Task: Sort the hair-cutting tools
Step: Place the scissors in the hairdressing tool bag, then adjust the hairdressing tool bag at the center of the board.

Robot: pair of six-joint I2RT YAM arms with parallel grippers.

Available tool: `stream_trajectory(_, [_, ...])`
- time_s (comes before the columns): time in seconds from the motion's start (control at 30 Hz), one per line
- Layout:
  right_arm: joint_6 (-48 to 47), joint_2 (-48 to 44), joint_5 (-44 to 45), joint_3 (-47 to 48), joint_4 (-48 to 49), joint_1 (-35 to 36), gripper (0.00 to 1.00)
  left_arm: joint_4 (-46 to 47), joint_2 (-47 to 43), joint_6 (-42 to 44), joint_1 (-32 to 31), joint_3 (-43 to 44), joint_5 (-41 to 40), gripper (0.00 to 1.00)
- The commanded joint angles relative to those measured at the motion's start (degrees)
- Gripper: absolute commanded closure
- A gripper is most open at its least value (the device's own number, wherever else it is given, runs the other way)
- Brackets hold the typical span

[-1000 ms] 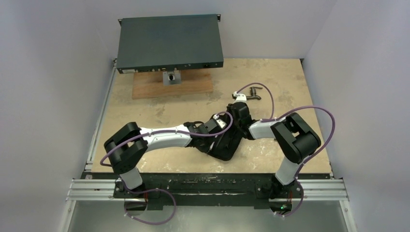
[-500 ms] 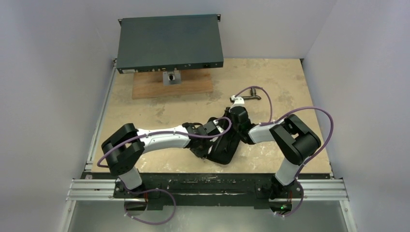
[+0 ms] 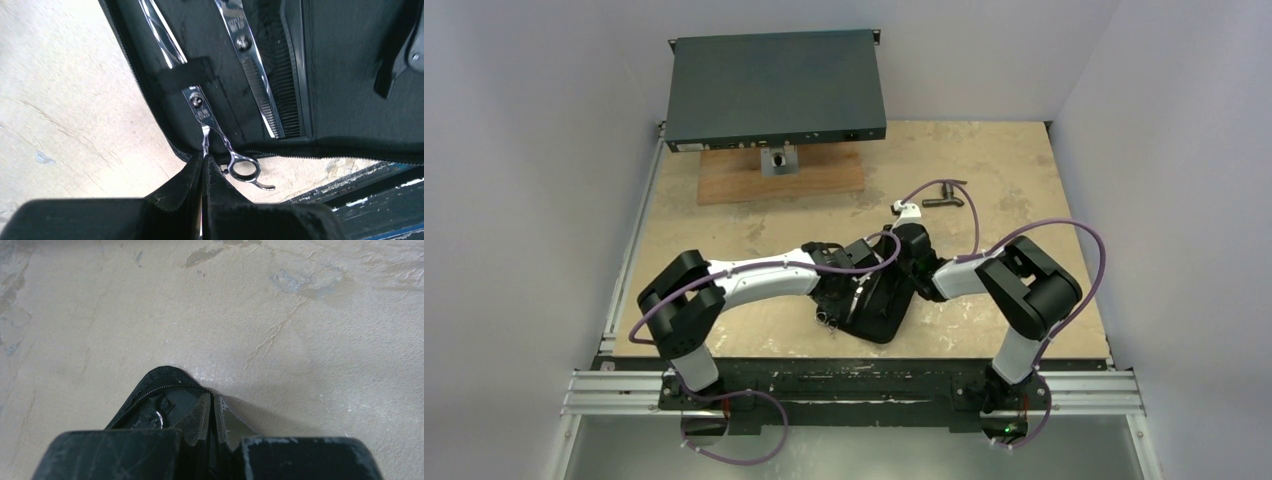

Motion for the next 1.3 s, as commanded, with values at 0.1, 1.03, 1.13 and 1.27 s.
stream_trajectory(0.1, [0.68,3.46,-3.15,-0.65,-7.36,1.48,1.00,0.37,1.54,1.72,1.05,4.89,-2.32,1.00])
stream_trajectory(1.03, [4.00,0.30,0.08,-1.94,-9.17,1.55,0.69,16.73,-20.86,-15.41,-2.88,-18.19,-11.73,0.54])
stream_trajectory(1.13, [5.50,-4.45,0.70,-2.49,-10.53,1.48,0.57,16.77,-23.36,-15.97,-1.44,-18.34,-13.36,0.51])
stream_trajectory(1.27, [8.13,-12.79,3.52,-1.75,-15.54,1.49,0.49,17.92,-24.71,-17.48,0.34,-17.97,-14.47,0.48])
